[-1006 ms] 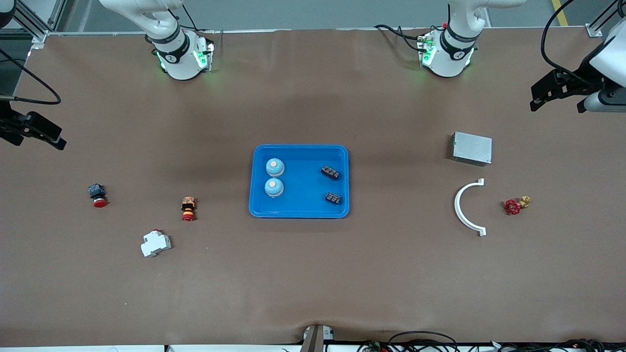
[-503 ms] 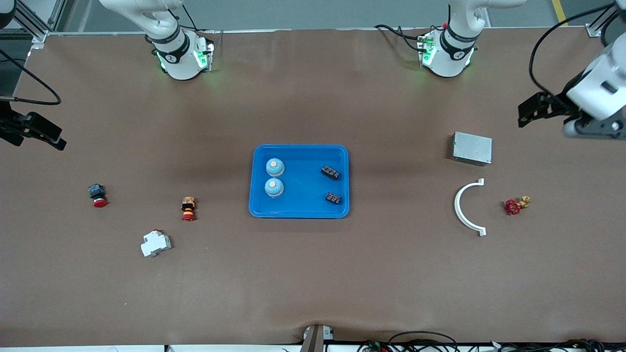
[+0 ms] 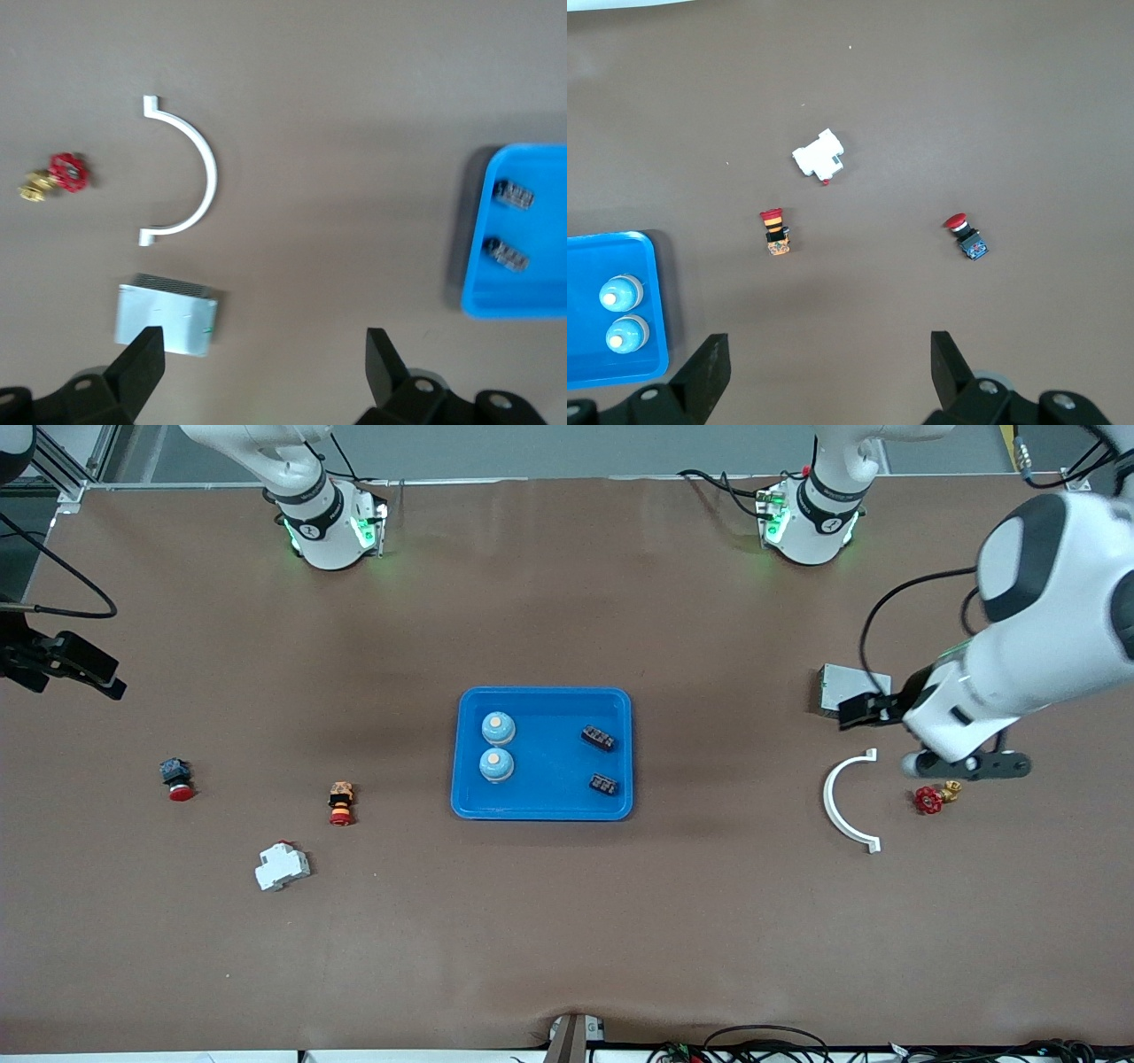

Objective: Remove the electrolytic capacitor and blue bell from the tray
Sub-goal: 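Move the left gripper toward the black capacitors in the blue tray, then grasp a capacitor with the left gripper while the right gripper reaches the bells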

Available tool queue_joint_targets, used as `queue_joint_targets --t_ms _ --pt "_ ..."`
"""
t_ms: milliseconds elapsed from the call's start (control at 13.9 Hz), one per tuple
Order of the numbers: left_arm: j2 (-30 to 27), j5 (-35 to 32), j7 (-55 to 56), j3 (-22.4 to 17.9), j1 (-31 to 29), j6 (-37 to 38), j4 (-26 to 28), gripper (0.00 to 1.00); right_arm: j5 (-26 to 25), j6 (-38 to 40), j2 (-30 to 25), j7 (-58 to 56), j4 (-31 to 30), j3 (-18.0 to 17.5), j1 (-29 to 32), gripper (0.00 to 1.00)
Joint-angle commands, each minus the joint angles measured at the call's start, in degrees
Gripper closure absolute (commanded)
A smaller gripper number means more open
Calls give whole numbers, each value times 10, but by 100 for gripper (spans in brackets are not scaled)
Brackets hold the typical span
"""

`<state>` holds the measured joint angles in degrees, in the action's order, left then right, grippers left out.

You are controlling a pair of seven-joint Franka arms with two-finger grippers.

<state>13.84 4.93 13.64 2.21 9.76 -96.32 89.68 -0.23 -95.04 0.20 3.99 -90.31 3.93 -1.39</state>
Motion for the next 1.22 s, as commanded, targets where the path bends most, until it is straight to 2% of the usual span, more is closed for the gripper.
queue_joint_targets --t_ms 0,216,359,575,934,1150 --pt "32 8 99 2 41 -23 -20 0 -3 7 7 5 18 -2 1 0" --pt "59 4 193 2 89 -40 -16 0 1 11 8 6 21 -2 0 0" --pt "79 9 245 4 101 -58 -13 0 2 11 9 6 21 -4 -4 0" --pt "88 14 349 14 130 -117 24 0 5 10 15 7 22 -6 -20 0" --pt "128 25 539 14 192 -178 54 0 5 13 44 143 16 -6 -112 0" --pt "137 26 611 14 226 -284 111 0 5 10 75 197 18 -6 -171 0"
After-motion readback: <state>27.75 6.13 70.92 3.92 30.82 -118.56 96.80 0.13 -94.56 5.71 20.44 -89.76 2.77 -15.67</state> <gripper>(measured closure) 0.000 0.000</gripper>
